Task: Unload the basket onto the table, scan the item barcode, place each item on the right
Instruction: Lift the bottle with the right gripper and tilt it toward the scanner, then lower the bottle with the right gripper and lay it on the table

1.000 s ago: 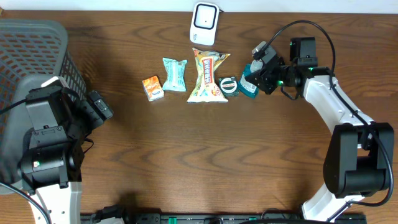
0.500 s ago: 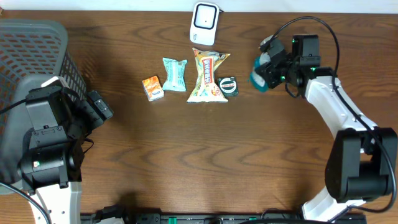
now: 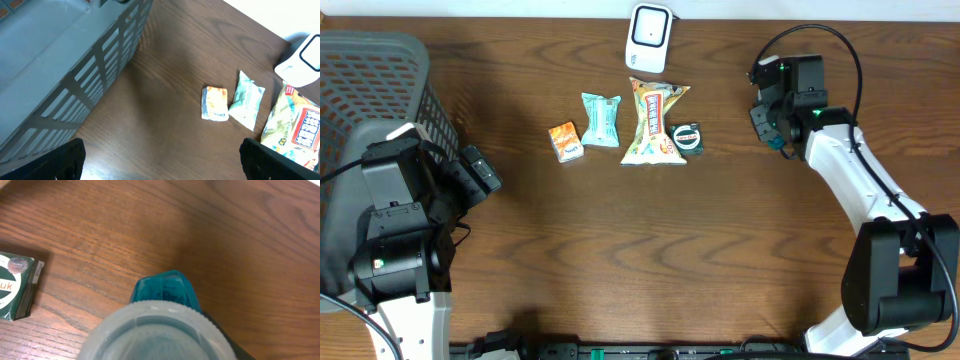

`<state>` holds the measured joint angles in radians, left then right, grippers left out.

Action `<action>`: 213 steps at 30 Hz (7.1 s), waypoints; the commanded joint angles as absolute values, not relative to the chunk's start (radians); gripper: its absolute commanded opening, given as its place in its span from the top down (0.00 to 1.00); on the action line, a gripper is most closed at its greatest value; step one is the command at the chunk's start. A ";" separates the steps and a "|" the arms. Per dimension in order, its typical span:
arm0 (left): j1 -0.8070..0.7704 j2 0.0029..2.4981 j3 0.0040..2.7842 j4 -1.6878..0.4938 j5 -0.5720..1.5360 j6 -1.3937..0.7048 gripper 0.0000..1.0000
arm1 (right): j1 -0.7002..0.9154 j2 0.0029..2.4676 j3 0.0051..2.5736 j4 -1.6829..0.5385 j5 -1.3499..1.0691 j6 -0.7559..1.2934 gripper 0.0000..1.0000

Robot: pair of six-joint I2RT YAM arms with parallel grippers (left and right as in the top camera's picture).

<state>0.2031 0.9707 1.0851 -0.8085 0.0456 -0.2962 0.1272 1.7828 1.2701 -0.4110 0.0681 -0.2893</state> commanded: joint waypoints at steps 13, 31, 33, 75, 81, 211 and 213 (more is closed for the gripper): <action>0.209 0.973 1.090 -0.811 0.033 -0.305 0.02 | 0.194 1.777 1.256 -0.281 0.067 0.029 0.89; 0.209 0.973 1.090 -0.811 0.033 -0.305 0.03 | 0.042 1.679 1.270 -0.091 -1.126 0.263 0.96; 0.209 0.973 1.090 -0.811 0.033 -0.305 0.02 | 0.041 1.679 1.270 -0.066 -1.176 0.295 0.96; 0.209 0.973 1.090 -0.811 0.033 -0.305 0.02 | 0.072 1.679 1.270 0.176 -1.233 0.586 0.99; 0.209 0.973 1.090 -0.811 0.033 -0.305 0.02 | 0.094 1.679 1.270 0.175 -1.214 0.430 0.99; 0.209 0.973 1.090 -0.811 0.033 -0.305 0.02 | -0.009 1.934 1.281 -0.194 -0.257 -0.506 0.42; 0.209 0.973 1.090 -0.811 0.033 -0.305 0.02 | -0.015 1.974 1.281 -0.144 -0.261 -0.419 0.80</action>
